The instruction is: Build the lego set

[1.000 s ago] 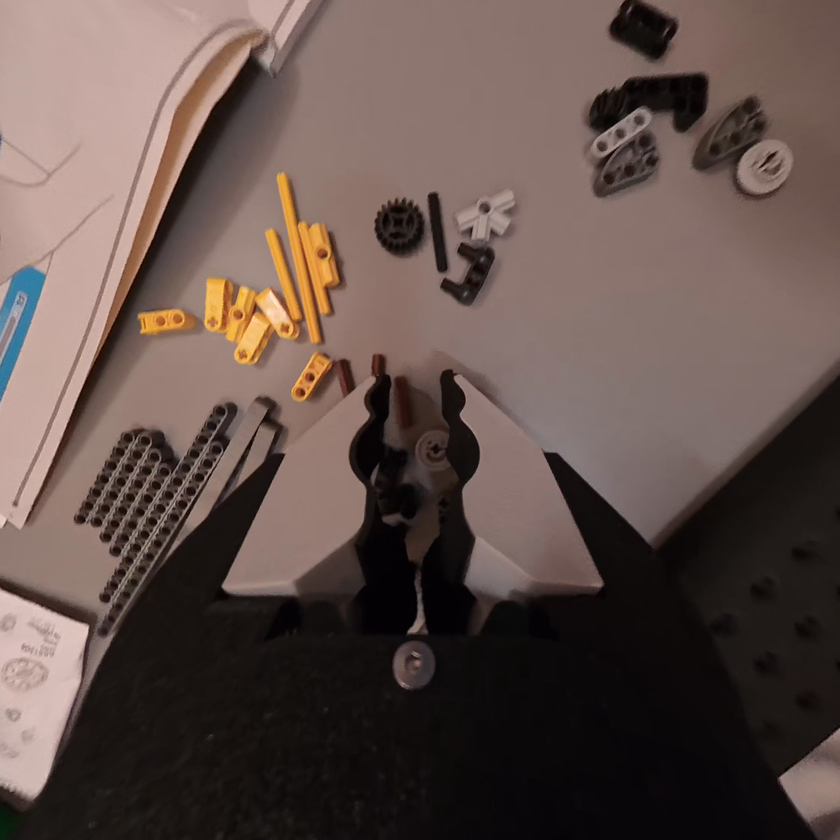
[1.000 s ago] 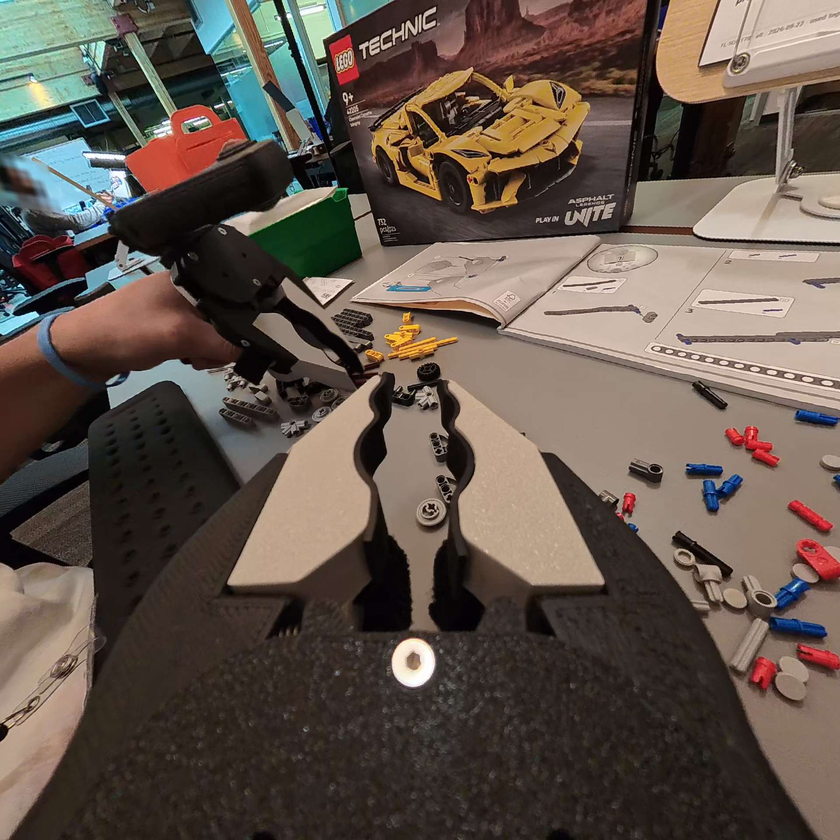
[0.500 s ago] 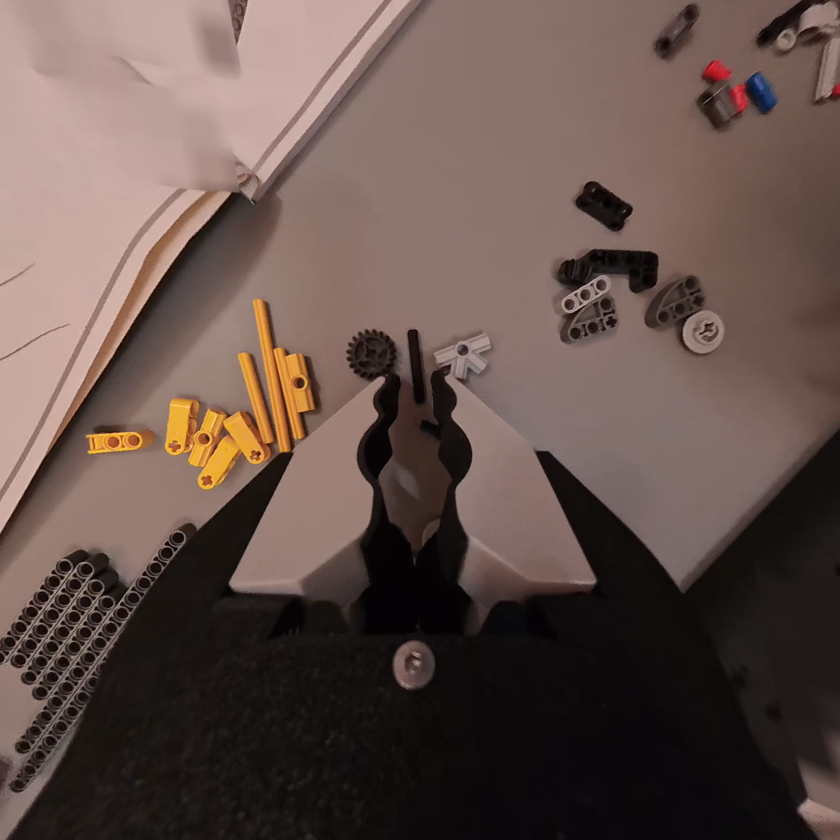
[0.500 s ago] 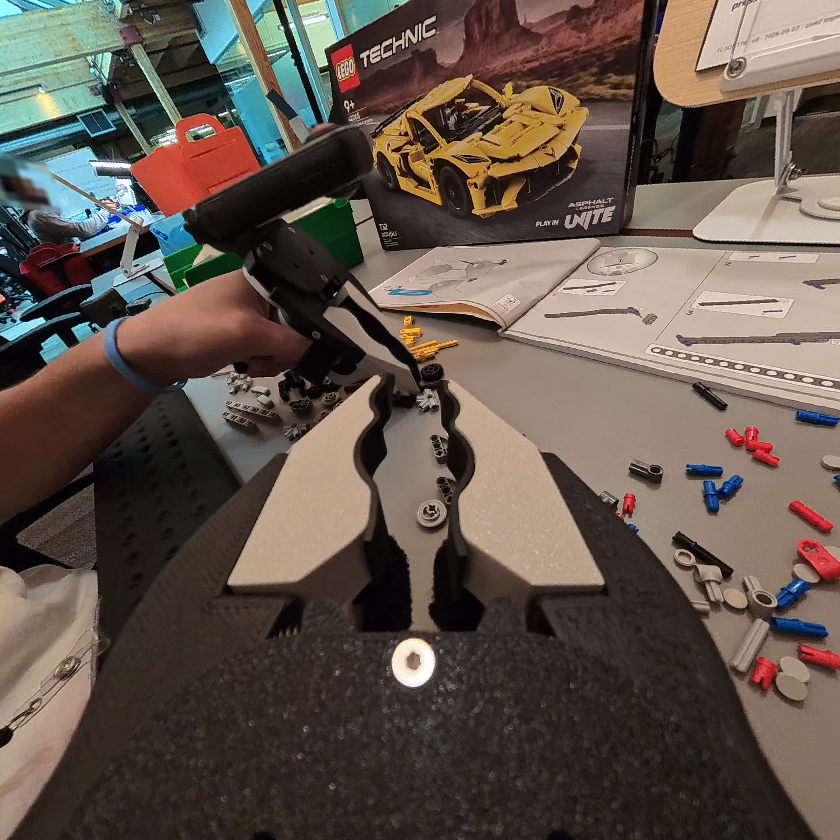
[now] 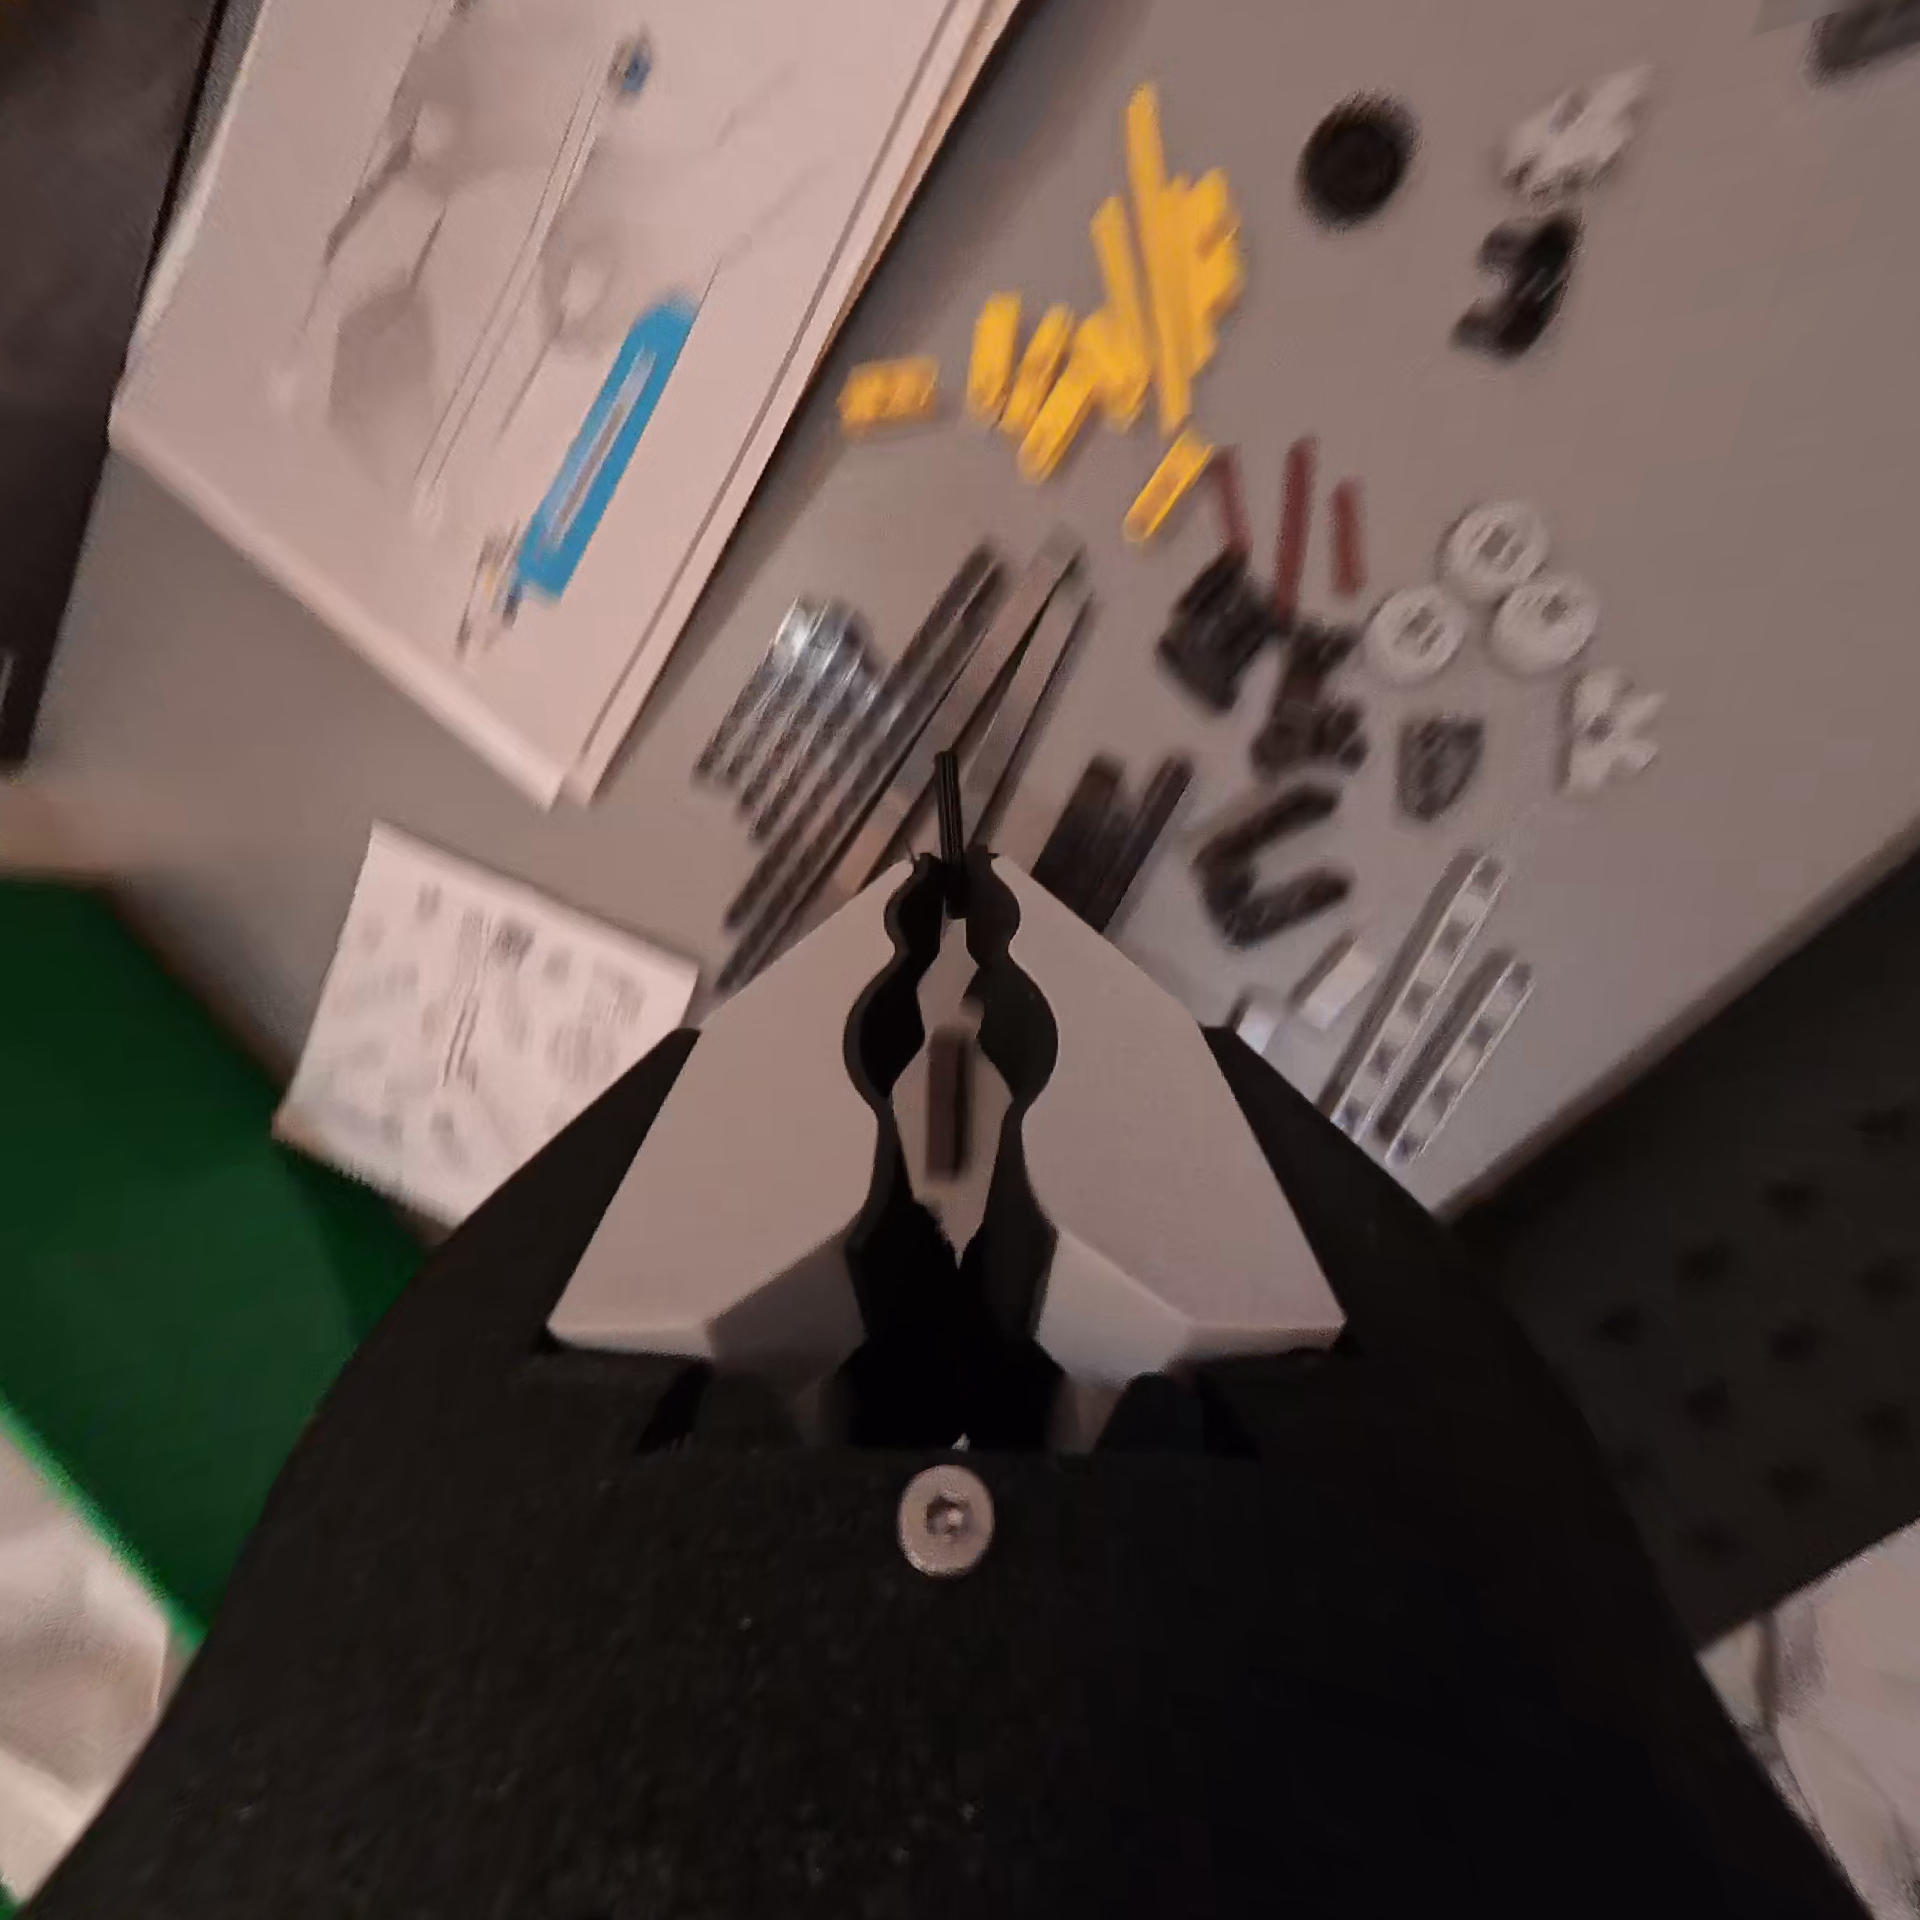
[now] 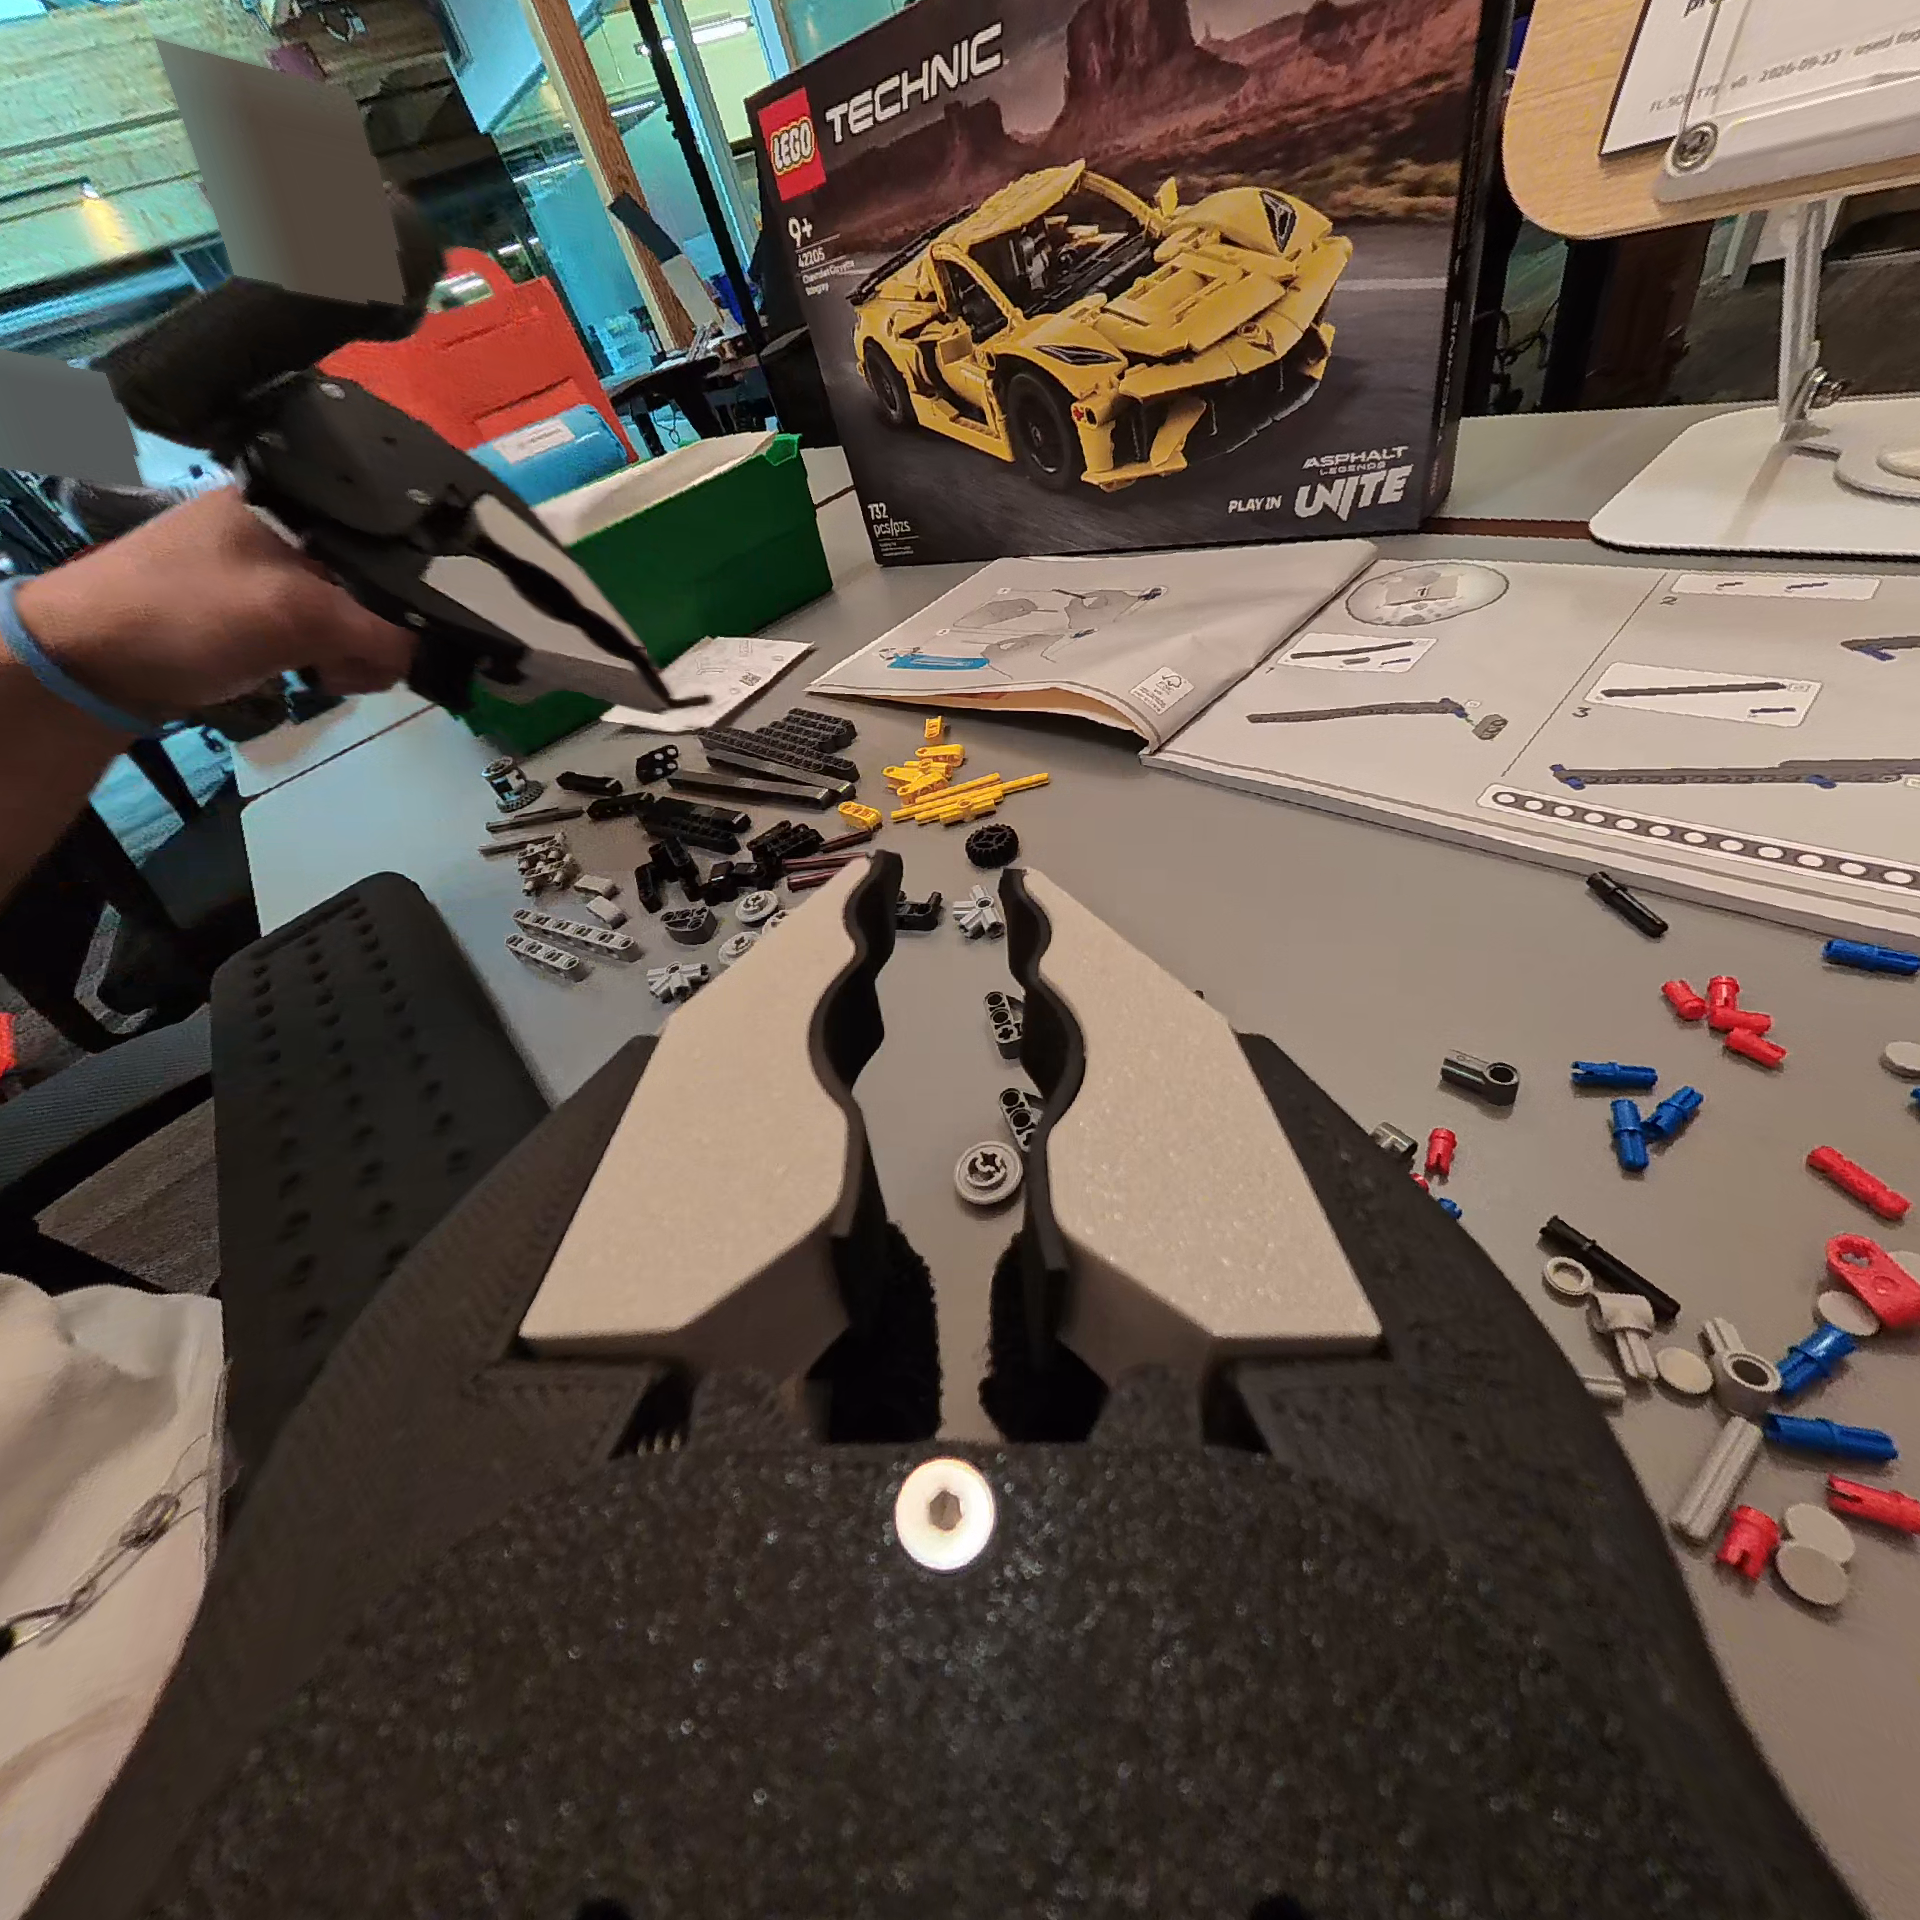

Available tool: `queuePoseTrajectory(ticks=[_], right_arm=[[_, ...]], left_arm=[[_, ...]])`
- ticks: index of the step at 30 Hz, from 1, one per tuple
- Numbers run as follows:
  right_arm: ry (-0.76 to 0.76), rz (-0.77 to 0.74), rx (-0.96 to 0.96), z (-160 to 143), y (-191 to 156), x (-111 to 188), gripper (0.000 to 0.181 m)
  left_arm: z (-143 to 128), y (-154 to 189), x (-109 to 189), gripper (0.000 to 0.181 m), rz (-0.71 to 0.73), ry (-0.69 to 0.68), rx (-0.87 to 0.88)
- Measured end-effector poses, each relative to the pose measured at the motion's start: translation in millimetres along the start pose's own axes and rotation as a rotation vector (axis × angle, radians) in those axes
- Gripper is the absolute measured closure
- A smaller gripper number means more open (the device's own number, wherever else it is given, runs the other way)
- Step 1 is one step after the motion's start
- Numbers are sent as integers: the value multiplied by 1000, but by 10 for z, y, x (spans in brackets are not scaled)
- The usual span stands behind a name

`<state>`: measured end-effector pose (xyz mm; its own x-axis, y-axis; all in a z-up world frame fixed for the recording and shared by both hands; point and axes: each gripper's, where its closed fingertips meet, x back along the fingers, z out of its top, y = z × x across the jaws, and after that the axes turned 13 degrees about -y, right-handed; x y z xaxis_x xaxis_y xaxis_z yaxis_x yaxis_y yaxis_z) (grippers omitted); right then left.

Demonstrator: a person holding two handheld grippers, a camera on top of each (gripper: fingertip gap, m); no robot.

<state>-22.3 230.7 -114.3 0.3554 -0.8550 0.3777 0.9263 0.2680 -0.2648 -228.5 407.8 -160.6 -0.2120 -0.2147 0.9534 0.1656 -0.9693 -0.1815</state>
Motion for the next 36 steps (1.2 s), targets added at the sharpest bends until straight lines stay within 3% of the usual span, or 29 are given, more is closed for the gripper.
queuePoseTrajectory(ticks=[4,8,11,22,26,28,31,36], right_arm=[[-13,-8,4,-15,4,-18,161],[-26,-15,6,-29,11,-38,161],[-31,-22,6,-34,20,-45,161],[-41,-33,2,-46,38,-58,161],[-40,-31,0,-46,38,-59,161],[-37,-27,-2,-42,36,-55,161],[-34,-21,-5,-39,33,-52,161],[-20,-16,-7,-24,29,-33,161]], left_arm=[[-869,-316,41,179,-25,-71,180],[-1327,-417,-28,179,-41,-93,232],[-1462,-415,-101,179,-41,-114,191],[-1477,-186,-209,175,-164,-110,119],[-1327,-225,-97,161,-108,-73,115],[-1094,-220,-5,161,-74,-23,91],[-419,19,58,162,-59,106,-7],[672,492,-293,158,-63,154,-186]])
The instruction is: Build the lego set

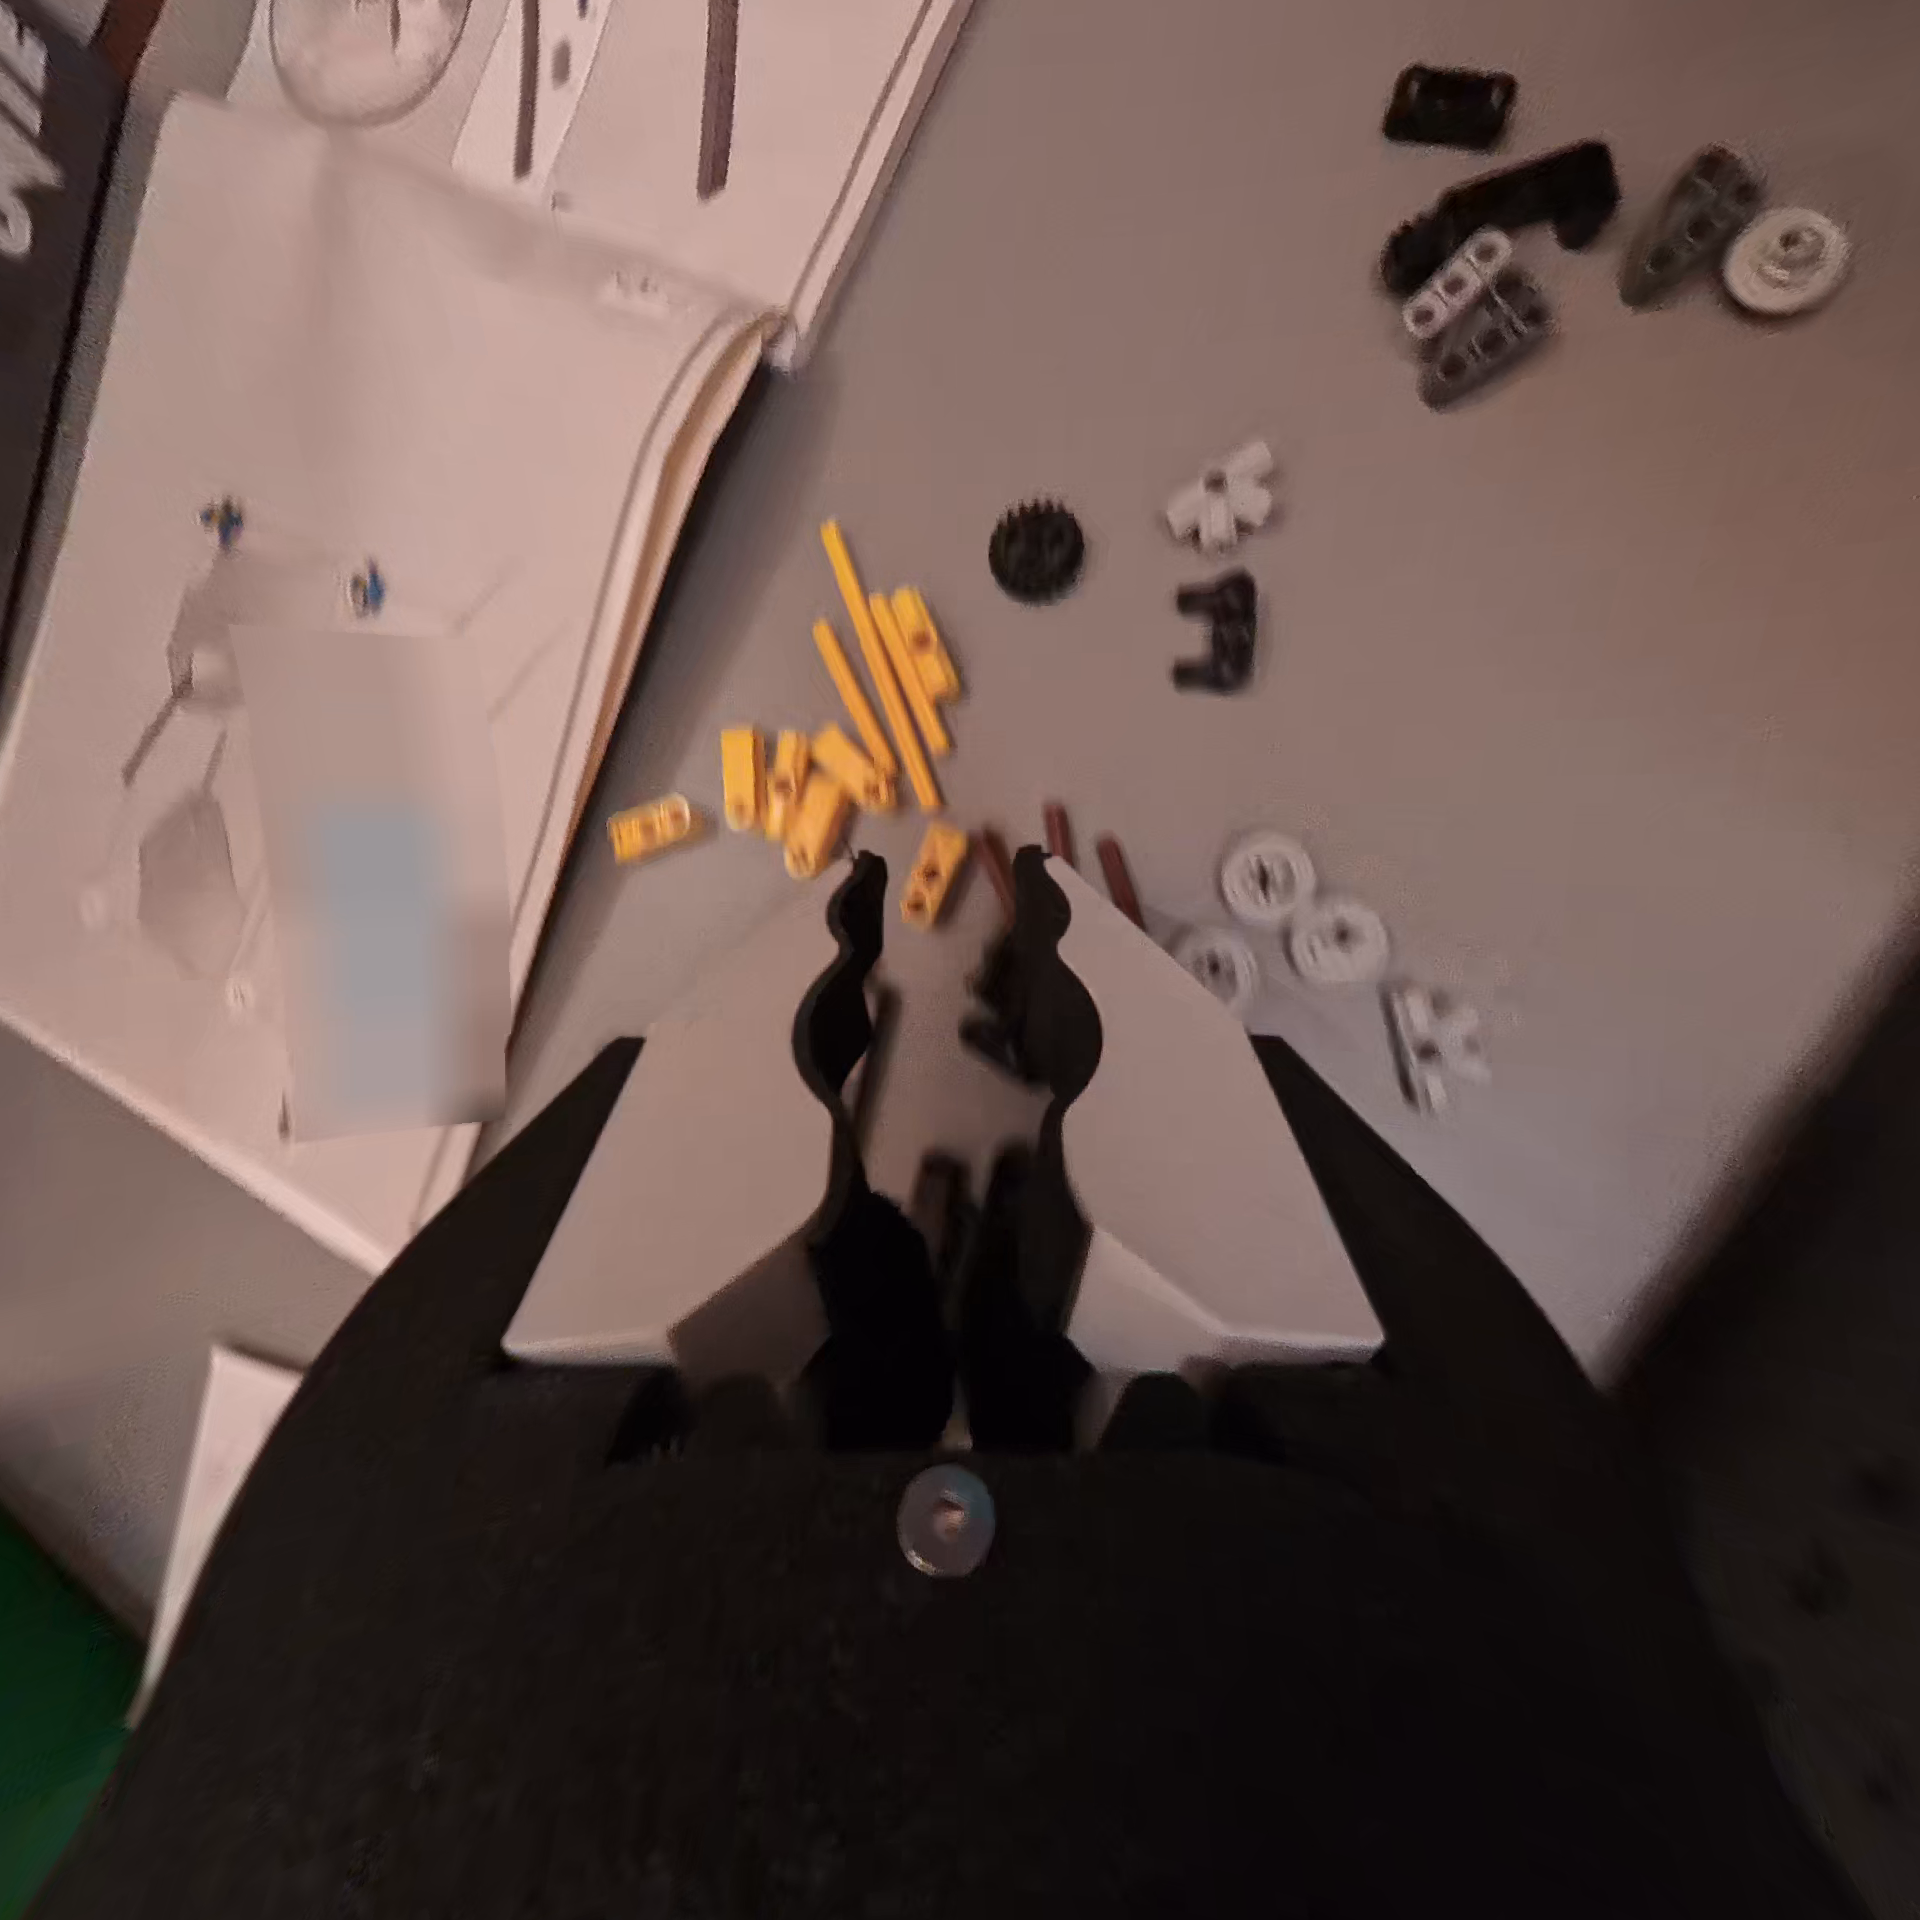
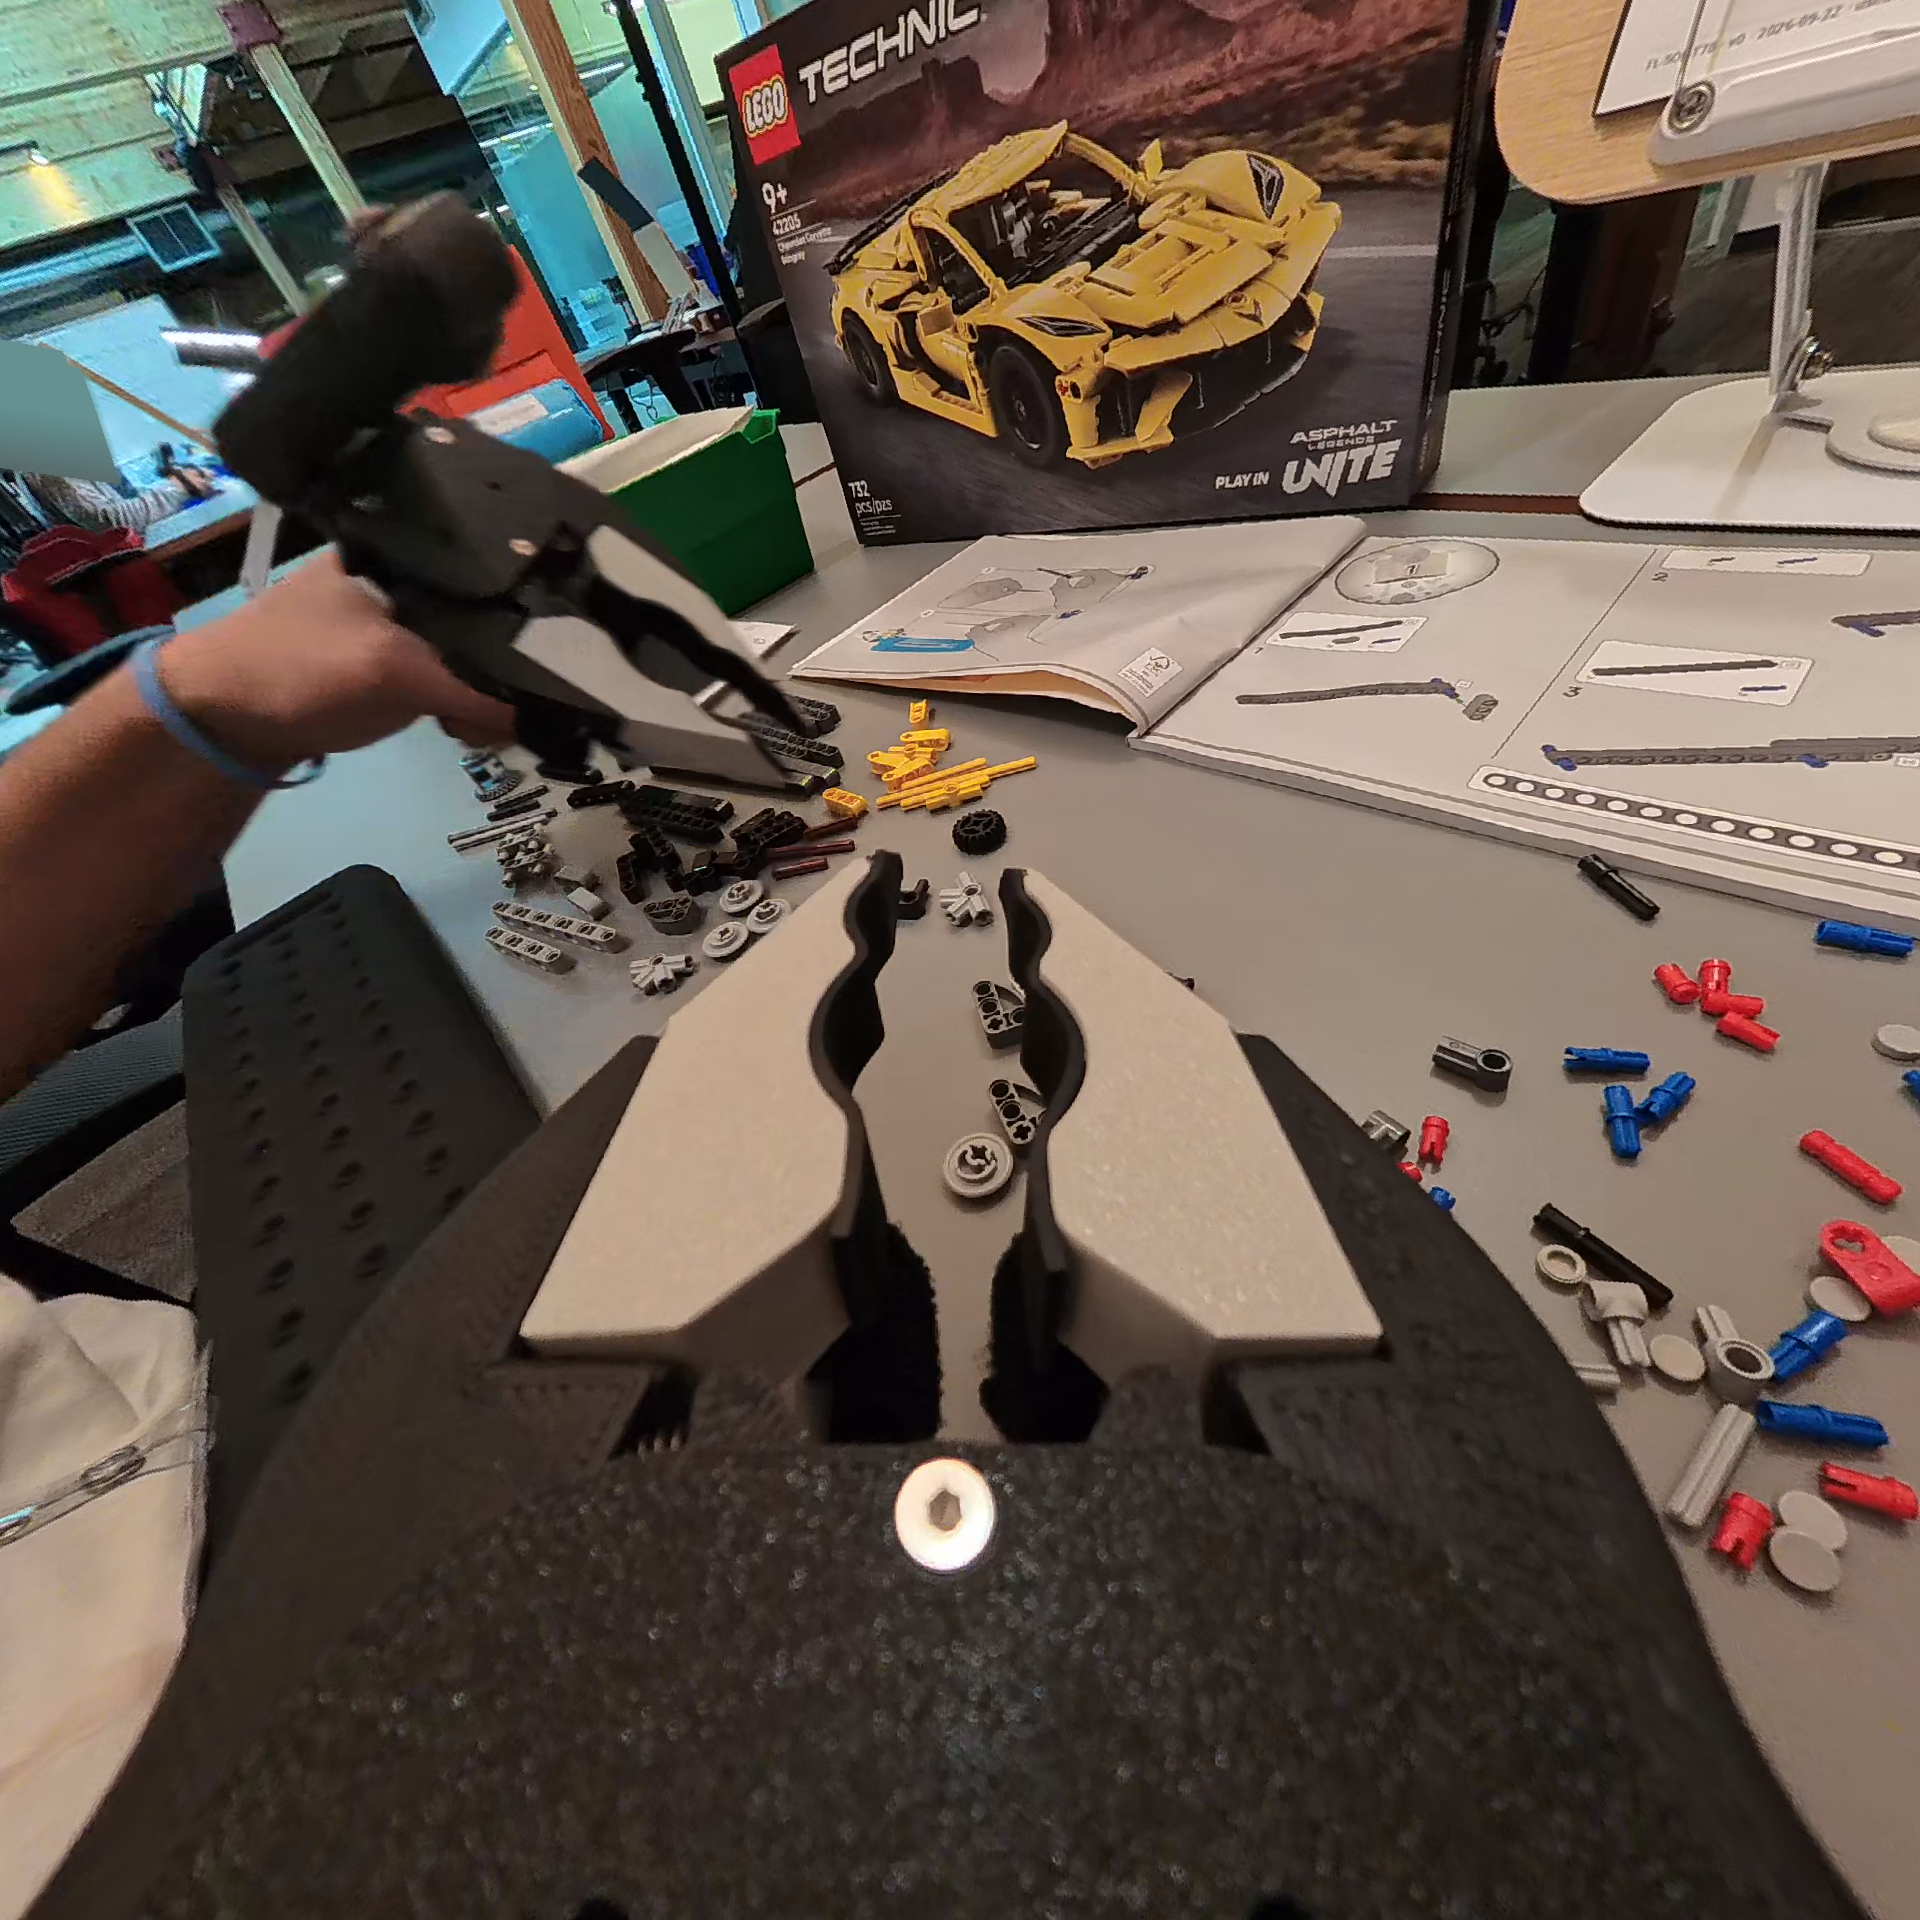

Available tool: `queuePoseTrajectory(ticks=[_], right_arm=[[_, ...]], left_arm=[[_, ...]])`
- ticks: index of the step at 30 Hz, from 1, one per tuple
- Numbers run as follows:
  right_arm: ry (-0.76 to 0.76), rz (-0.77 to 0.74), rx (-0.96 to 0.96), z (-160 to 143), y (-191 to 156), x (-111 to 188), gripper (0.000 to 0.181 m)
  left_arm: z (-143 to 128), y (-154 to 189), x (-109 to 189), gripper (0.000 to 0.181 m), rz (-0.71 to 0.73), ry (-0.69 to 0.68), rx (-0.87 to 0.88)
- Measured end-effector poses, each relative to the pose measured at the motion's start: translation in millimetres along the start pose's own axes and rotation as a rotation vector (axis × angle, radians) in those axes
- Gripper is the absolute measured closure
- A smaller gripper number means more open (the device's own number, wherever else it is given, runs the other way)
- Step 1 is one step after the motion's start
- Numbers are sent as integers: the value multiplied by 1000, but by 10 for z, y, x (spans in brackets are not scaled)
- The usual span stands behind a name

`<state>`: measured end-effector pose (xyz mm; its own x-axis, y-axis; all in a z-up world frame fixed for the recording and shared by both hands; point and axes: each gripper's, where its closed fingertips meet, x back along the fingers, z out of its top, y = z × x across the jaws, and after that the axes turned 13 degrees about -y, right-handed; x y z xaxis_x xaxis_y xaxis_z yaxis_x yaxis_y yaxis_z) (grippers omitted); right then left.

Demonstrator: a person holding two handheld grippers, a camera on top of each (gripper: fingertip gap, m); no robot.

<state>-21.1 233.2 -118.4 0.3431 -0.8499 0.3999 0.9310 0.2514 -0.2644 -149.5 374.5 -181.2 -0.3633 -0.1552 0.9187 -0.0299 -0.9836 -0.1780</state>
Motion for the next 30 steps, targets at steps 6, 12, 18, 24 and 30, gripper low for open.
queuePoseTrajectory(ticks=[6,12,18,24,30], right_arm=[[19,10,-5,20,-6,27,161],[28,24,-12,32,-13,40,161],[32,31,-18,36,-13,43,161],[21,25,-11,23,-17,28,161],[0,14,-4,0,-13,-3,161]], left_arm=[[599,100,-497,146,-137,-65,-104],[654,246,-562,163,-183,-76,-170],[511,14,-192,163,-107,-51,-118],[-566,-612,469,163,51,-133,83],[-1739,-795,631,163,97,-193,394]])
